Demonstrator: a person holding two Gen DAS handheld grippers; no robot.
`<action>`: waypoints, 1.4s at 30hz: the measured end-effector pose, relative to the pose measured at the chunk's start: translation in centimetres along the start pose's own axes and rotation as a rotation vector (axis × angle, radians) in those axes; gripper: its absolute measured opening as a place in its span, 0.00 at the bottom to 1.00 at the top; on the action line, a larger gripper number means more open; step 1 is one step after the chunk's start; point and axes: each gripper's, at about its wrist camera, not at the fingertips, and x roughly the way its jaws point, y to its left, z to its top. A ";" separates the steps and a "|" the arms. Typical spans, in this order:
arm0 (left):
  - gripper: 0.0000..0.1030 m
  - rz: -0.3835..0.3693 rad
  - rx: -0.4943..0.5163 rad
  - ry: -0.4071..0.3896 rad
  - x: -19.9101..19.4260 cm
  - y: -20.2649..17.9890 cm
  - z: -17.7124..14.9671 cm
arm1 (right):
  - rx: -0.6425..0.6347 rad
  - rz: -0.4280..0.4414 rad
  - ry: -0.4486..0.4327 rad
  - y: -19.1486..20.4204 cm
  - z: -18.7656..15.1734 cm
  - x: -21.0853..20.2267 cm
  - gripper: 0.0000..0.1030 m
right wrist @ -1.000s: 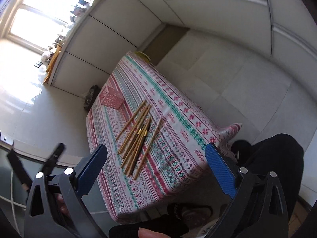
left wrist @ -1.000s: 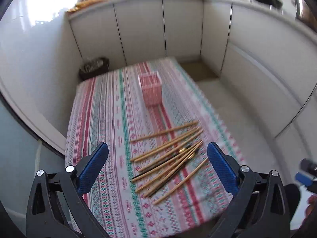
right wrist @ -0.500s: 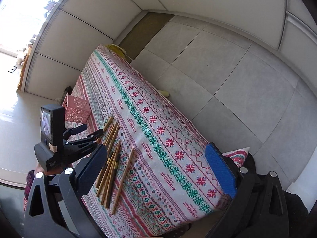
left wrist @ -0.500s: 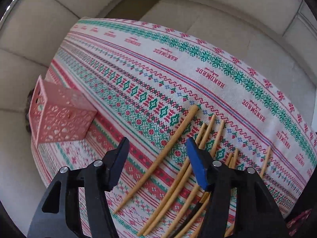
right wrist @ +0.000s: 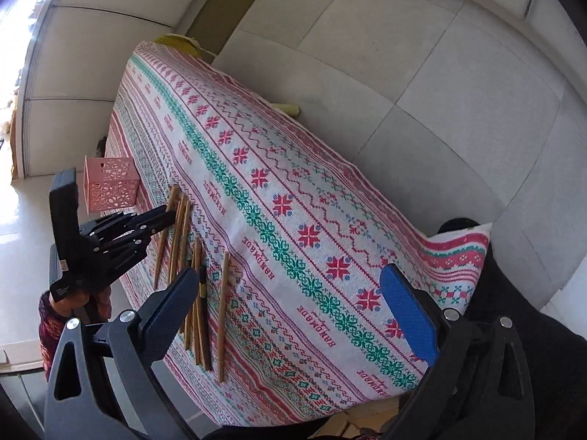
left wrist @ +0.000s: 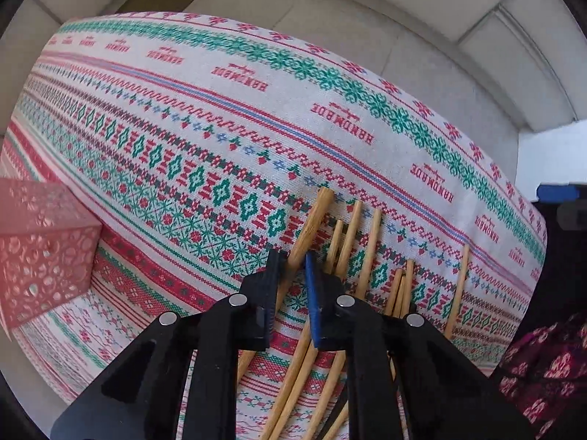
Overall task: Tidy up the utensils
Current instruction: 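Lower the left gripper onto the chopstick pile and grasp one chopstick, then carry the chopstick upright over the pink basket with the left gripper while the right gripper grasps one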
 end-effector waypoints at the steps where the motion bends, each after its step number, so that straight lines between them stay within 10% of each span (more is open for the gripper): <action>1: 0.10 0.017 -0.050 -0.031 -0.4 0.7 -0.8 | -0.007 -0.018 -0.009 0.3 -0.1 0.1 0.93; 8: 0.09 0.117 -0.392 -0.410 -8.8 4.1 -10.0 | -0.086 -0.135 0.025 3.9 -1.9 2.8 0.93; 20: 0.07 0.258 -0.502 -0.979 -23.1 -2.2 -23.9 | -0.104 -0.444 -0.062 10.8 -5.1 7.0 0.70; 24: 0.07 0.255 -0.529 -1.047 -24.8 -2.9 -26.2 | -0.132 -0.520 -0.115 12.8 -6.1 8.6 0.60; 27: 0.07 0.253 -0.576 -1.063 -25.0 -2.7 -27.7 | -0.200 -0.505 -0.150 13.8 -6.8 8.8 0.13; 34: 0.07 0.236 -0.644 -1.067 -26.1 -3.9 -29.4 | -0.224 -0.254 -0.110 11.2 -6.9 7.2 0.06; 42: 0.07 0.212 -0.681 -1.081 -26.3 -4.3 -27.5 | -0.454 -0.087 -0.316 12.2 -8.7 -1.4 0.06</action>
